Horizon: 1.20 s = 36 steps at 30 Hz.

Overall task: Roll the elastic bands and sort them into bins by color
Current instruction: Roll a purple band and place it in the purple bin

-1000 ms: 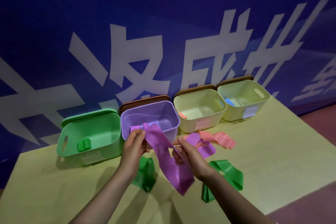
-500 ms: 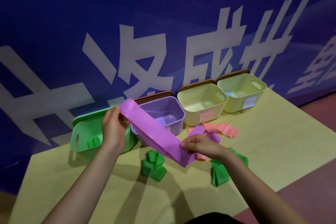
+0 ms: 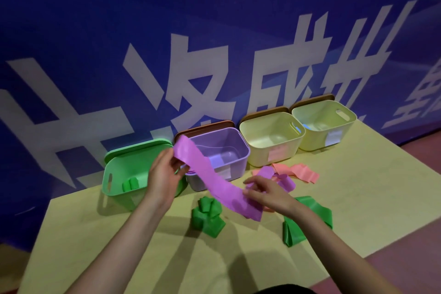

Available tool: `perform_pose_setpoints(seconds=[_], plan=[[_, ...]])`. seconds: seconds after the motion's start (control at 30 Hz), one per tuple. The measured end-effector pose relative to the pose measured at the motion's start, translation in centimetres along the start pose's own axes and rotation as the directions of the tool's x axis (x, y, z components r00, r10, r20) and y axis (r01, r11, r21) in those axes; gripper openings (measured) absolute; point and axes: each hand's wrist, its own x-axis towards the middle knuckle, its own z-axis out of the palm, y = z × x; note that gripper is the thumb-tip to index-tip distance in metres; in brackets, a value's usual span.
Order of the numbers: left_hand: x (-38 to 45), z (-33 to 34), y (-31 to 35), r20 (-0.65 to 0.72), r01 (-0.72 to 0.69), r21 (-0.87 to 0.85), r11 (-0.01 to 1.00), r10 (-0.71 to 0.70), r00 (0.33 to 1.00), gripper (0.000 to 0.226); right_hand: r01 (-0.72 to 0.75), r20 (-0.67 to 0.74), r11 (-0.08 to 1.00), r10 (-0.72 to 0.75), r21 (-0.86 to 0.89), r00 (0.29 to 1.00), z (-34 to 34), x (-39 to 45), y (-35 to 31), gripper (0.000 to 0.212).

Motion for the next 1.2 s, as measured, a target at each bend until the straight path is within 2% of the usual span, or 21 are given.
perform_pose_setpoints(seconds=[0.07, 0.13, 0.2, 0.27, 0.33, 0.5, 0.67, 0.87, 0.97, 1.1, 1.17, 1.2], plan=[[-1.3, 1.8, -0.1, 0.114, -0.023, 0.105, 0.994, 0.011, 0.993, 0.021, 0.054, -0.037, 0.999, -0.054, 0.001, 0.998, 0.3, -0.2, -0.9, 0.055], [-1.8, 3.0, -0.5, 0.191, -0.082, 0.228, 0.97, 0.038, 0.981, 0.016, 0.162, -0.047, 0.976, -0.157, 0.143, 0.987, 0.5, -0.3, -2.9, 0.061], [-1.9, 3.7, -0.6, 0.235, -0.141, 0.336, 0.931, 0.062, 0.97, 0.011, 0.249, -0.04, 0.93, -0.248, 0.271, 0.968, 0.4, -0.1, -4.9, 0.053], [-2.1, 4.2, -0.3, 0.241, -0.154, 0.39, 0.908, 0.06, 0.969, 0.009, 0.32, -0.075, 0.896, -0.313, 0.307, 0.947, 0.1, 0.4, -6.2, 0.028], [-2.1, 4.7, -0.2, 0.229, -0.152, 0.402, 0.903, 0.062, 0.972, 0.011, 0.364, -0.128, 0.874, -0.341, 0.322, 0.931, -0.2, 0.9, -6.9, 0.011], [-2.3, 6.2, -0.5, 0.157, -0.133, 0.298, 0.945, 0.089, 0.984, 0.012, 0.418, -0.204, 0.835, -0.367, 0.359, 0.908, -1.5, 1.3, -6.7, 0.018], [-2.6, 9.2, -1.6, 0.2, -0.085, 0.184, 0.979, 0.047, 0.979, 0.021, 0.477, -0.224, 0.8, -0.422, 0.364, 0.879, -3.9, 1.1, -6.2, 0.016], [-2.7, 14.4, -3.8, 0.131, -0.071, 0.179, 0.981, 0.048, 0.99, 0.018, 0.467, -0.237, 0.785, -0.403, 0.407, 0.884, -8.5, 0.3, -3.9, 0.011], [-2.8, 17.0, -4.8, 0.064, -0.059, 0.154, 0.986, 0.05, 0.997, 0.014, 0.391, -0.137, 0.796, -0.371, 0.462, 0.918, -10.3, -0.2, -1.9, 0.028], [-2.4, 20.6, -5.5, 0.013, -0.037, 0.116, 0.993, 0.036, 0.999, 0.012, 0.274, 0.053, 0.879, -0.318, 0.39, 0.947, -12.2, 0.0, 0.5, 0.019], [-2.0, 22.0, -5.8, -0.006, -0.034, 0.077, 0.996, 0.035, 0.999, 0.013, 0.219, 0.071, 0.895, -0.266, 0.387, 0.961, -13.5, 0.3, 1.1, 0.017], [-1.7, 22.5, -6.0, -0.018, -0.037, 0.059, 0.998, 0.038, 0.999, 0.013, 0.214, 0.055, 0.896, -0.254, 0.389, 0.966, -14.2, 0.5, 1.4, 0.023]])
